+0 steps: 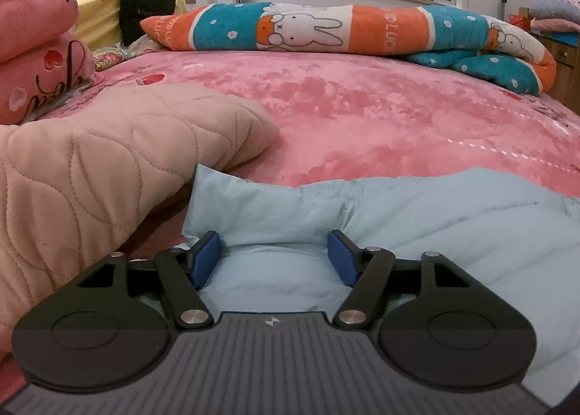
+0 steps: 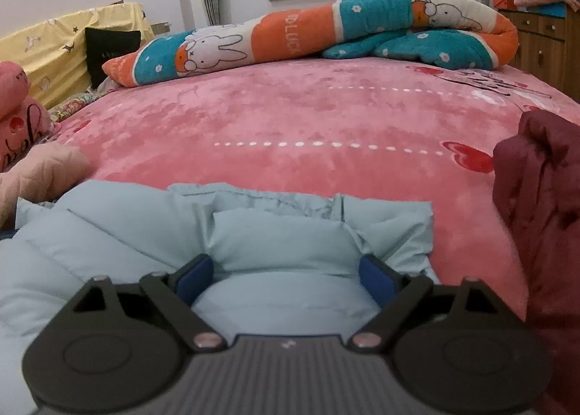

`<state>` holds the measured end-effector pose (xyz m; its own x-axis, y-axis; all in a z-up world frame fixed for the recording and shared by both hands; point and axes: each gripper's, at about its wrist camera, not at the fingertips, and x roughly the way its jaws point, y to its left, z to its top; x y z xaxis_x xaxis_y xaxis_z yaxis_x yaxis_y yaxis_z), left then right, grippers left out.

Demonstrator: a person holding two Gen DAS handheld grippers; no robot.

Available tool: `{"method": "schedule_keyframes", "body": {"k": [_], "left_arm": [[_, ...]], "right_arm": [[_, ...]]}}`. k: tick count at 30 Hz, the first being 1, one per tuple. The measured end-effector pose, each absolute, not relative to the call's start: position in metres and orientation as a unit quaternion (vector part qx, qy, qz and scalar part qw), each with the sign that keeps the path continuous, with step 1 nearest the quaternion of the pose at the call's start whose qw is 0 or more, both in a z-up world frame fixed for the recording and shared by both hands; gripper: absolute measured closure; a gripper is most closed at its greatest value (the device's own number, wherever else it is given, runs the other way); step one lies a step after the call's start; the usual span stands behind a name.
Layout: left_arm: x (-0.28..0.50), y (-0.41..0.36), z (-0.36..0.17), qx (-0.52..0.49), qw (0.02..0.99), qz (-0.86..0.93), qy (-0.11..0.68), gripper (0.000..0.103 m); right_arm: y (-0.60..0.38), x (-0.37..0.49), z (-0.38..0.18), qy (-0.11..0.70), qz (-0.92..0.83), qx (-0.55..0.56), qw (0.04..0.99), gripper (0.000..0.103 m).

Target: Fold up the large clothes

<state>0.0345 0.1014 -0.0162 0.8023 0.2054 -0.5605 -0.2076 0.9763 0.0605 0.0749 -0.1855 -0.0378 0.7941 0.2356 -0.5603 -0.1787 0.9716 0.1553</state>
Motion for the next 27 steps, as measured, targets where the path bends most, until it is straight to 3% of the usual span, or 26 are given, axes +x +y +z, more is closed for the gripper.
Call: {"method": "schedule_keyframes", "body": {"k": [15,27], "left_arm": [[0.034,0.101,-0.004,0.017,0.946,0.123,0.298,0.014],[-0.02,0.041,0.058,0.024,0.976,0.023,0.215,0.01]], "right_arm": [[-0.185,0.072,-0.032,0.303,0.098,0.038,0.947,0.012],[-0.194,0.017,0.017,0.247,0.099,0.054,0.962,0.005]]}}
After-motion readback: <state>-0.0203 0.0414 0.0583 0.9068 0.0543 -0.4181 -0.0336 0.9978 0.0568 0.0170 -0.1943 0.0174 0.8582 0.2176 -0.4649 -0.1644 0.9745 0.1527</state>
